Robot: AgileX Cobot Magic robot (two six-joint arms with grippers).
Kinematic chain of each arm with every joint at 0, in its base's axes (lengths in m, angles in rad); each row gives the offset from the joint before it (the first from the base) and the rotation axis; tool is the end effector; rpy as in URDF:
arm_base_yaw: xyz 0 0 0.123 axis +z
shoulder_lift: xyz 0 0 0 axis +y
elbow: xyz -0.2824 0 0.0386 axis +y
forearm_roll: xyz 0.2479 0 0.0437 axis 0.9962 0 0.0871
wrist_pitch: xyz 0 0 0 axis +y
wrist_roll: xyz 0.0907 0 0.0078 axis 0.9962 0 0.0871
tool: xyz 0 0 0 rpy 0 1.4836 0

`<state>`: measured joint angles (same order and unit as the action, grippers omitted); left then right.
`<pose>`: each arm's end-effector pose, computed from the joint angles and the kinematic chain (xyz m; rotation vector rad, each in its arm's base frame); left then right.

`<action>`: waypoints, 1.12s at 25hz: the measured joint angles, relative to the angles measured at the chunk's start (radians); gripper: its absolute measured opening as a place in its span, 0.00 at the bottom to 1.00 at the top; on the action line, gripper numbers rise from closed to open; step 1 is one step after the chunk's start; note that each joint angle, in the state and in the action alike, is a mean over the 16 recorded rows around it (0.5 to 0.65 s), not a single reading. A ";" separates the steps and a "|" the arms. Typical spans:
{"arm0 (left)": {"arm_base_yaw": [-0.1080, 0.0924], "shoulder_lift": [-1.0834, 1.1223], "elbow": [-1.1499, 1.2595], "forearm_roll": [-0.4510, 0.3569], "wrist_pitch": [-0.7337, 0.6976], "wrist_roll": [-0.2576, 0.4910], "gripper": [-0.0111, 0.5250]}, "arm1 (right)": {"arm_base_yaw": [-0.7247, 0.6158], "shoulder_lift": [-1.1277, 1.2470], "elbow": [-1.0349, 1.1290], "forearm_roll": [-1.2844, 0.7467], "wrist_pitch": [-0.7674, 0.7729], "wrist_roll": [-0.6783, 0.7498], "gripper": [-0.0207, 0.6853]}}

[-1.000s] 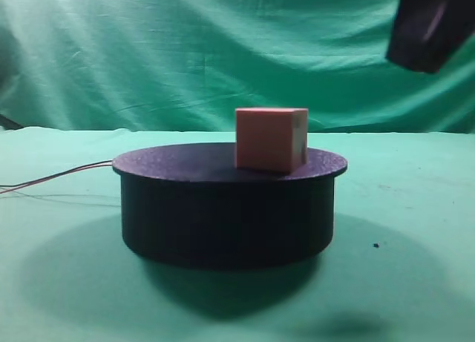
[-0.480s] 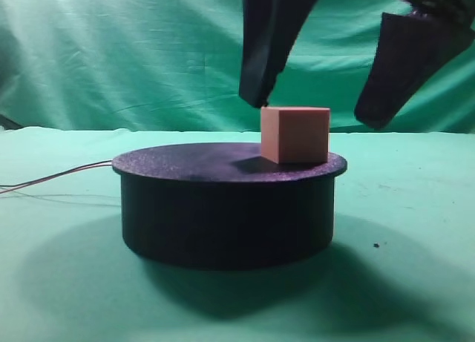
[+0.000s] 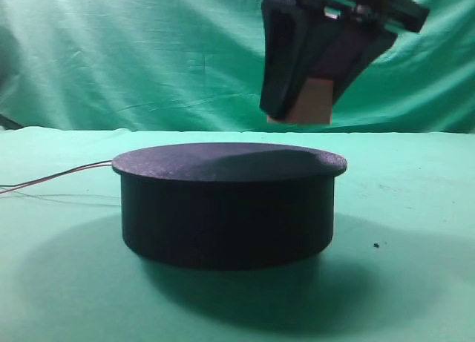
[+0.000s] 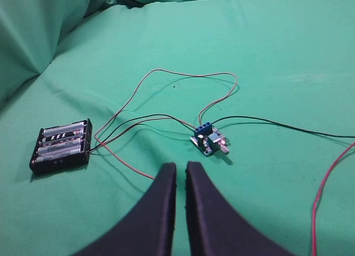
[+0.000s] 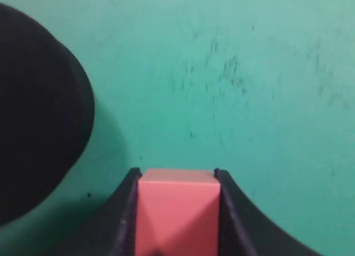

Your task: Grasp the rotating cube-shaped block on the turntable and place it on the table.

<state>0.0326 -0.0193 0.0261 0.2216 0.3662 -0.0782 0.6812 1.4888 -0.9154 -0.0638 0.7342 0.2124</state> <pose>0.0521 0.0089 0.1732 0.0343 1.8512 0.1856 0.2188 0.1723 0.2244 -0.7044 2.7100 0.1496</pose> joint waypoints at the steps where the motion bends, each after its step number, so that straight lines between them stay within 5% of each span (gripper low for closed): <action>1: 0.000 0.000 0.000 0.000 0.000 0.000 0.02 | -0.007 -0.005 0.012 -0.004 0.004 0.012 0.36; 6: 0.000 0.000 0.000 0.000 0.000 0.000 0.02 | -0.041 -0.004 0.088 0.007 -0.008 0.036 0.40; 15: 0.000 0.000 0.000 0.000 0.000 0.000 0.02 | -0.056 -0.001 0.151 0.046 -0.045 0.044 0.67; 19: 0.000 0.000 0.000 0.000 0.000 0.000 0.02 | -0.056 -0.073 0.152 0.044 -0.006 0.054 0.71; 23: 0.000 0.000 0.000 0.000 0.000 0.000 0.02 | -0.056 -0.195 0.152 0.042 0.052 0.063 0.61; 28: 0.000 0.000 0.000 0.000 0.000 0.000 0.02 | -0.056 -0.385 0.152 0.038 0.128 0.070 0.34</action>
<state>0.0326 -0.0193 0.0261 0.2216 0.3662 -0.0782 0.6255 1.1034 -0.7631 -0.0260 0.8619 0.2824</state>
